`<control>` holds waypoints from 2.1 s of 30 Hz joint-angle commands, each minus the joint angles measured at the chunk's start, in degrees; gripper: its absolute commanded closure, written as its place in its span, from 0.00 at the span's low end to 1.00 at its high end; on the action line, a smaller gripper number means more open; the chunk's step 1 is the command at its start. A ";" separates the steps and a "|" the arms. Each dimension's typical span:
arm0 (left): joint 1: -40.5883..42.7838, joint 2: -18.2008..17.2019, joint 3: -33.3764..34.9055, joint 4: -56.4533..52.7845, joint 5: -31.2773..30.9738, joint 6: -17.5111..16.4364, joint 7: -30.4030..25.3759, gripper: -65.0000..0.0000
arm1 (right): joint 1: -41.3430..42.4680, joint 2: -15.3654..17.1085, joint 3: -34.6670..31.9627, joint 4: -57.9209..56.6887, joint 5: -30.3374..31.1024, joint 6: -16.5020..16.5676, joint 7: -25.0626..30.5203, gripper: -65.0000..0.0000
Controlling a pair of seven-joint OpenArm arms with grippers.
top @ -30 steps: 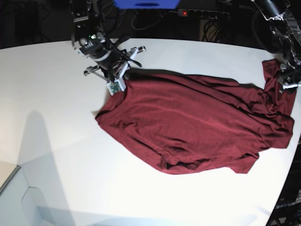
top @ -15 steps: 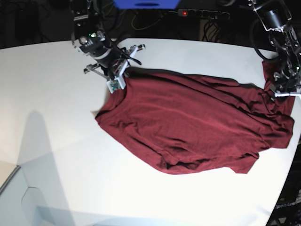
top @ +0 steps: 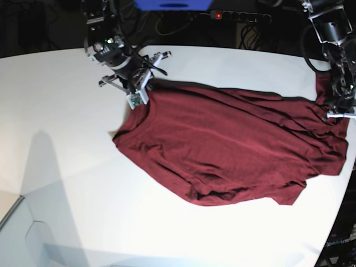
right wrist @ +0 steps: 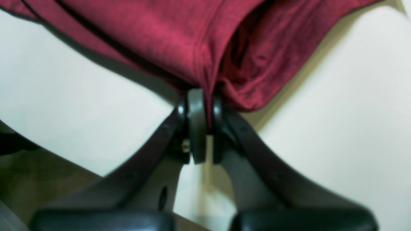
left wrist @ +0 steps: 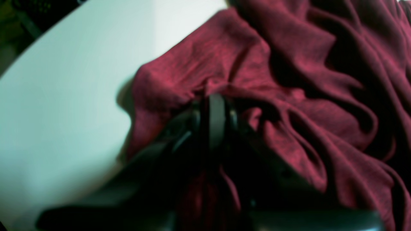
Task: Layout the t-shirt on the table in an organized manner, then fold the t-shirt properly
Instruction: 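Pull the shirt edges outward with both grippers to spread it, then lift the shirt with both grippers, raising it off the table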
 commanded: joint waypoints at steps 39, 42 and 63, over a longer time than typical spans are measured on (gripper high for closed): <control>6.42 -2.60 -11.00 11.07 0.17 0.38 9.20 0.99 | 2.06 1.10 -0.02 10.77 0.47 0.53 1.70 1.00; 6.42 -2.60 -9.06 10.63 0.17 0.38 9.20 0.99 | 2.06 1.10 -0.10 10.59 0.47 0.53 1.70 1.00; 7.48 -2.16 -8.80 16.70 0.25 0.38 9.38 0.45 | 1.88 1.01 0.25 10.42 0.47 0.53 1.70 1.00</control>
